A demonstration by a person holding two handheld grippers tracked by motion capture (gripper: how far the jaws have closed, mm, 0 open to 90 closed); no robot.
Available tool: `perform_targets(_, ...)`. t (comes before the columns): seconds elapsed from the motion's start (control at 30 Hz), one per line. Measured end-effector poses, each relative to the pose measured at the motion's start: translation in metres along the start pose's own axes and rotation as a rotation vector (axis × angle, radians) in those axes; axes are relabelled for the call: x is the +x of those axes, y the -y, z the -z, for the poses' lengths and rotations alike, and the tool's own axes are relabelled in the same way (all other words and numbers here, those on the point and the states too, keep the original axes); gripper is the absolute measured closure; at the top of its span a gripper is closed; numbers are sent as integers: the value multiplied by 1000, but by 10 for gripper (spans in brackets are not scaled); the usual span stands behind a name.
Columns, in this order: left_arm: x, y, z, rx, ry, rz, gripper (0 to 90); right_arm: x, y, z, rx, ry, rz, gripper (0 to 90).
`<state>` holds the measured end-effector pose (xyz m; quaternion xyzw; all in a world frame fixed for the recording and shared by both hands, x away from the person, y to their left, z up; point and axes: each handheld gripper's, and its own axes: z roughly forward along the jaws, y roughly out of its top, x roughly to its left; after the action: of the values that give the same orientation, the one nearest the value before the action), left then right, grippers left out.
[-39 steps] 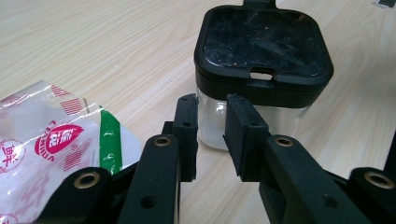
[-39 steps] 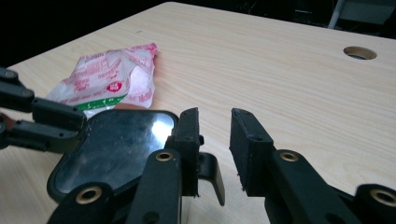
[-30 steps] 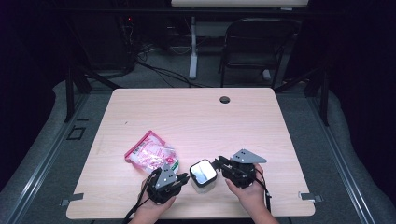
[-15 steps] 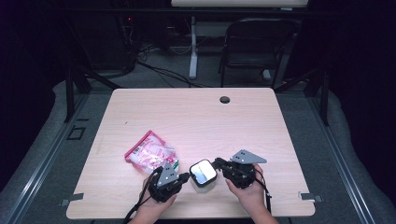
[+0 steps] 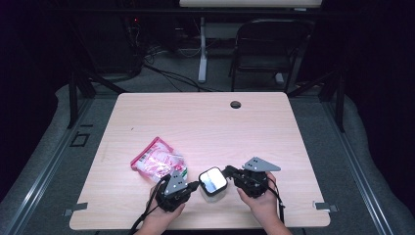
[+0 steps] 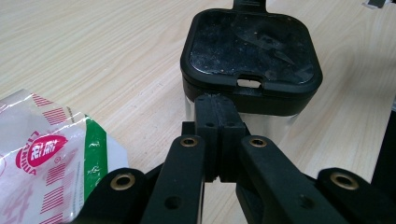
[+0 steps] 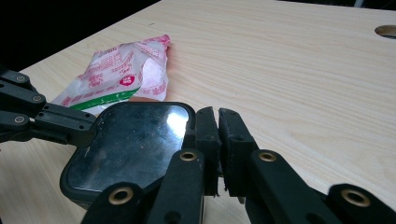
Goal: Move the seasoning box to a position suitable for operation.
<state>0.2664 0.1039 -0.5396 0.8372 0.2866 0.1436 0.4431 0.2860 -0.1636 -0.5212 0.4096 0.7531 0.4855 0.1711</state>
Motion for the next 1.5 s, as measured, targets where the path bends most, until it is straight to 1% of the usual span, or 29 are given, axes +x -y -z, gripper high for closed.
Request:
perform_targets(0.1,0,0,0,-4,1,5,899,0,0,0,-3,0,-4,868)
perform_targets(0.13,0,-1,1,-10,10,5,899,0,0,0,-4,-3,-6,867)
perform_targets(0.2,0,-2,1,-8,9,0,899,0,0,0,-4,-4,-5,868)
perform_targets(0.57,1,-4,2,-18,14,3,898,-1,1,0,-5,-7,-7,868)
perform_targets(0.67,1,-5,2,-24,24,17,898,-1,1,0,-8,-6,-13,868)
perform_targets(0.8,1,-7,2,-28,23,19,897,-2,1,0,-10,-9,-21,868)
perform_targets(1.03,2,-8,1,-35,23,22,895,-3,2,0,-6,-11,-18,868)
perform_targets(1.27,1,-10,2,-41,20,16,893,-3,1,0,-7,-12,-19,864)
perform_targets(1.33,1,-11,2,-45,19,13,893,-3,0,1,6,-9,1,833)
perform_targets(1.4,1,-11,3,-46,18,12,893,-2,0,2,15,-4,21,827)
perform_targets(1.43,1,-11,3,-46,18,12,893,-2,0,2,15,-4,21,827)
perform_targets(1.47,1,-12,3,-49,19,10,893,0,0,3,14,2,46,815)
perform_targets(1.5,1,-12,3,-52,21,13,893,1,0,4,11,-3,50,813)
